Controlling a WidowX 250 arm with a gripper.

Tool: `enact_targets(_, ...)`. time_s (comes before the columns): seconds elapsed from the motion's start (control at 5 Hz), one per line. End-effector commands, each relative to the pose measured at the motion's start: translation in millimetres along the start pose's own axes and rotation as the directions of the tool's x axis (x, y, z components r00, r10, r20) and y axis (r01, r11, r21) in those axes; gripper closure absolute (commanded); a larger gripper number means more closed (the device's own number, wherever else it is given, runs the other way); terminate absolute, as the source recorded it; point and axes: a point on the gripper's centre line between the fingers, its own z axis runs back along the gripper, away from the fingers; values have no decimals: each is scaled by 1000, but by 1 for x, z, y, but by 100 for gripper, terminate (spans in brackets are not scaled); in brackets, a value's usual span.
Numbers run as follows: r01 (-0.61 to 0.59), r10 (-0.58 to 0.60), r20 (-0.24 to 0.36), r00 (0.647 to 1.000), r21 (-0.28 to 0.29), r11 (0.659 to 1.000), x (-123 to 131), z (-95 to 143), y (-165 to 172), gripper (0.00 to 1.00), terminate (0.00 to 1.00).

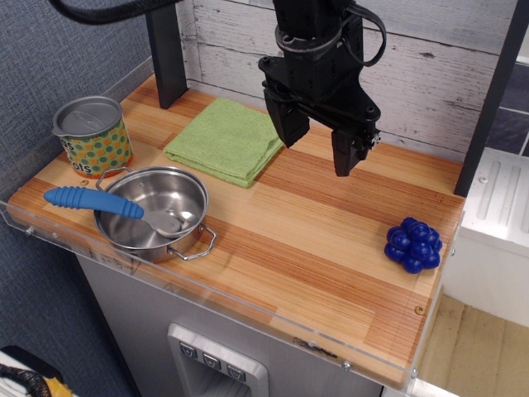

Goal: Bring the green cloth to the front edge of the table

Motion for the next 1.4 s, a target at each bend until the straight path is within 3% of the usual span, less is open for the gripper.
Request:
enact_targets(0.0,0,0,0,1000,0,1000,0,0,0,0,0)
enact_targets(0.2,-9,8,20,1000,12,1000,-1,5,2,0,0)
enact_targets(0.4,-57,56,30,998,39,998,10,-7,24,0,0)
enact_targets(0.8,-204,203,21,979,116,972,24,-21,93,0,0)
enact_targets(1.0,-187,196,-45,980,157,970,21,-31,128,100,0)
enact_targets(1.2,-181,196,-55,979,205,962,15,-31,156,100,0)
